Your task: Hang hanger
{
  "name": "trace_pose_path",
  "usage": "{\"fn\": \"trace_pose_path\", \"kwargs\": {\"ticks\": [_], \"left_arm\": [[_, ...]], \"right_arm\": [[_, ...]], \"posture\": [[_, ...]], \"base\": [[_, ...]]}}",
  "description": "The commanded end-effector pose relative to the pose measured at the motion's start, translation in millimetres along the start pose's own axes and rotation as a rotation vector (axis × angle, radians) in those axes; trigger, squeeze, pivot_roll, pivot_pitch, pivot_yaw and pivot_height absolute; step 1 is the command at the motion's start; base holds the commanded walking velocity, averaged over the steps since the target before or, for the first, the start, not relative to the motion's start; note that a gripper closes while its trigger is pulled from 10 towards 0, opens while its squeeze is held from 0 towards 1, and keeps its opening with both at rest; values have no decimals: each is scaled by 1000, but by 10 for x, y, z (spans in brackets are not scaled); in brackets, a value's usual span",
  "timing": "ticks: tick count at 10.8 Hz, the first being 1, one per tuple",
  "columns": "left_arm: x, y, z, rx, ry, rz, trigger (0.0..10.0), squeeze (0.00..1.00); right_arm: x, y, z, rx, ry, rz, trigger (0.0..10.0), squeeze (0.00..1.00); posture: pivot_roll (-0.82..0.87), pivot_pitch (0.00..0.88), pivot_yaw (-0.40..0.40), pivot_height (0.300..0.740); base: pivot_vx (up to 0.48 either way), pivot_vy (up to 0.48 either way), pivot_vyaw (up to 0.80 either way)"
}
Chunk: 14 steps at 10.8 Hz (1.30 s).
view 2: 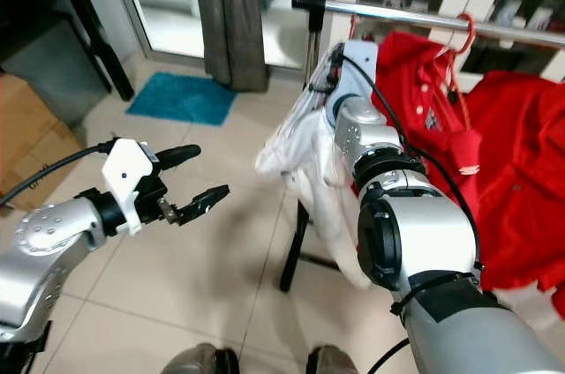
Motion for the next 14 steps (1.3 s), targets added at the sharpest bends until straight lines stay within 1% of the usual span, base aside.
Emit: {"fn": "trace_pose_path", "kwargs": {"ticks": [1,2,3,5,6,7,8,9,10,12,13,14], "left_arm": [[11,-9,42,5,5,0,10000,282],[6,-34,50,0,10,3,10000,278],[13,-56,54,-5,11,4,10000,282],[40,-93,40,-14,9,2,10000,278],[92,-85,12,-10,-18,-9,10000,278],[148,-75,-8,-4,-49,-18,10000,286],[254,-56,-38,16,-107,-20,10000,290],[386,-23,-69,38,-171,-9,10000,294],[441,-18,-80,37,-194,-1,10000,294],[462,-41,-109,5,-194,42,10000,275],[463,-46,-118,0,-192,41,10000,278],[470,-57,-121,-5,-194,20,10000,278]], "right_arm": [[324,-5,7,-2,-143,-49,10000,0],[331,13,18,0,-177,-70,10000,0],[300,62,31,10,-203,-44,10000,0],[204,113,107,-4,-308,-104,10000,0],[228,118,162,-12,-382,-109,10000,0],[256,105,191,-20,-421,-114,10000,0],[304,65,226,-37,-468,-136,10000,0],[363,41,217,-41,-473,-128,10000,0],[413,35,212,-39,-480,-128,10000,0],[614,-36,200,-52,-506,-138,10000,0],[670,-48,201,-51,-516,-133,10000,0],[758,-70,206,-49,-534,-136,10000,0]], "posture": [[55,177,48,740],[57,180,49,740],[58,185,47,740],[55,186,47,740],[51,182,48,740],[49,181,48,740],[47,179,49,740],[47,178,47,740],[47,177,48,740],[42,171,55,740],[43,171,54,740],[44,170,50,740]], "base": [[0,0,0],[0,0,0],[0,0,0],[0,0,0],[0,0,0],[0,0,0],[0,0,0],[0,0,0],[0,0,0],[0,0,0],[0,0,0],[0,0,0]]}}
Point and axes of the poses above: a point about 5 cm out from each wrist's last joint towards the gripper, its own z axis pointing back from the gripper into the wrist, its own x axis along the axis of the wrist's last joint, y = z × x, the point moved 5 cm from there along -z, pointing out of the wrist towards the gripper, and after that the axes turned 14 degrees about z, right-handed, at the moved point
